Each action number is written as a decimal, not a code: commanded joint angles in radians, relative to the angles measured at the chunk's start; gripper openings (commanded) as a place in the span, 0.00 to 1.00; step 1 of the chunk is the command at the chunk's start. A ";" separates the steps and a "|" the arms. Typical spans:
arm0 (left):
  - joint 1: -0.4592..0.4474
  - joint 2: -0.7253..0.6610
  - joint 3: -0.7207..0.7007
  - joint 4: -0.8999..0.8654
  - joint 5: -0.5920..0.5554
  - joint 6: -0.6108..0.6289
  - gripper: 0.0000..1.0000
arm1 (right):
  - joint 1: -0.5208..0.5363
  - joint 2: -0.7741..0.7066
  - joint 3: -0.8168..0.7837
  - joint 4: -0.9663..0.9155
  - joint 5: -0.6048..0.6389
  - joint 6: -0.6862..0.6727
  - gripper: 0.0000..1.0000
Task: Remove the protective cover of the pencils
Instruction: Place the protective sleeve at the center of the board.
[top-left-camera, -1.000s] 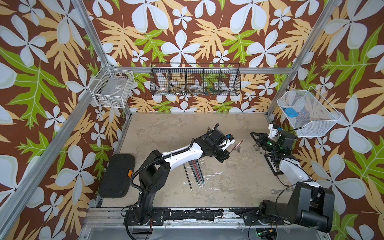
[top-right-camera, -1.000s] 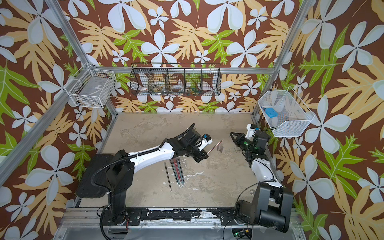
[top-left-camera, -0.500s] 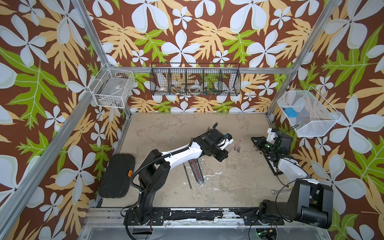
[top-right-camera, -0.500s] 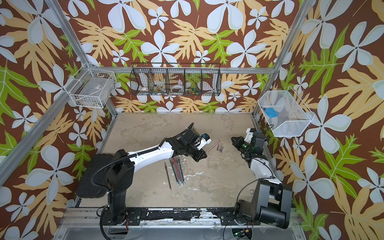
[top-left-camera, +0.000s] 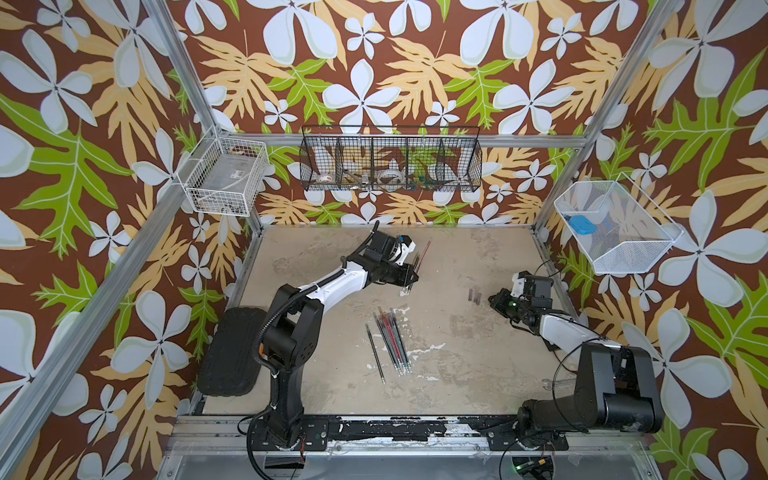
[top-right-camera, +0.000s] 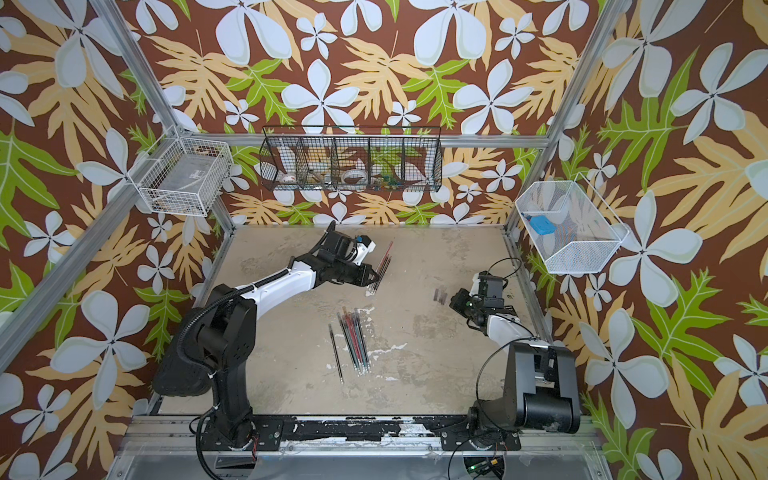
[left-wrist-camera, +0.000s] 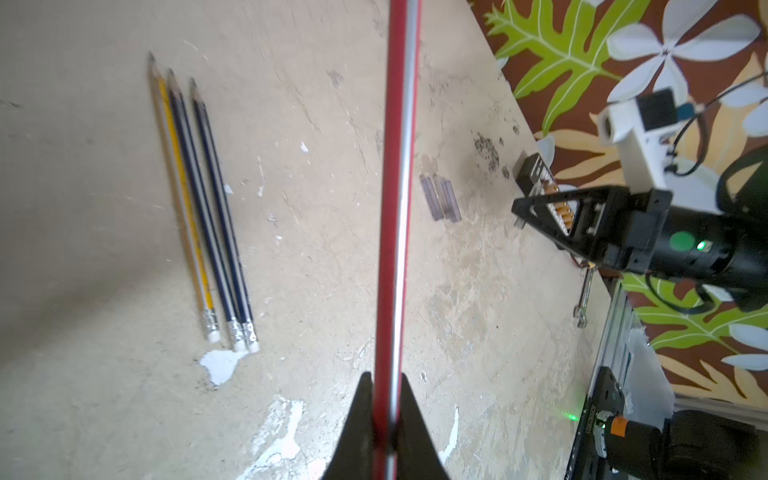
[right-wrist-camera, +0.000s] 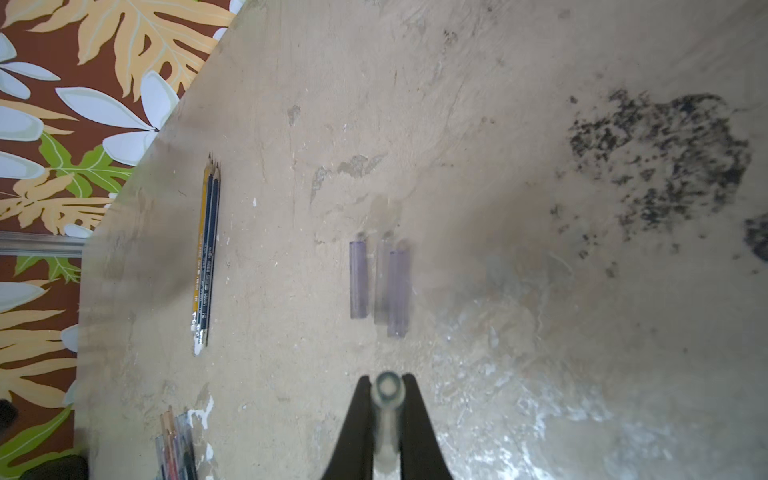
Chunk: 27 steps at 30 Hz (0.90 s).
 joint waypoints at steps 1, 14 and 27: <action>0.027 -0.022 0.000 0.032 0.023 -0.019 0.00 | 0.008 -0.012 -0.017 0.090 -0.060 -0.043 0.00; 0.124 -0.020 0.029 -0.040 -0.071 0.028 0.00 | 0.010 0.014 -0.038 0.123 -0.104 -0.055 0.00; 0.171 0.004 0.048 -0.047 -0.049 0.015 0.00 | 0.019 0.025 -0.029 0.097 -0.107 -0.081 0.00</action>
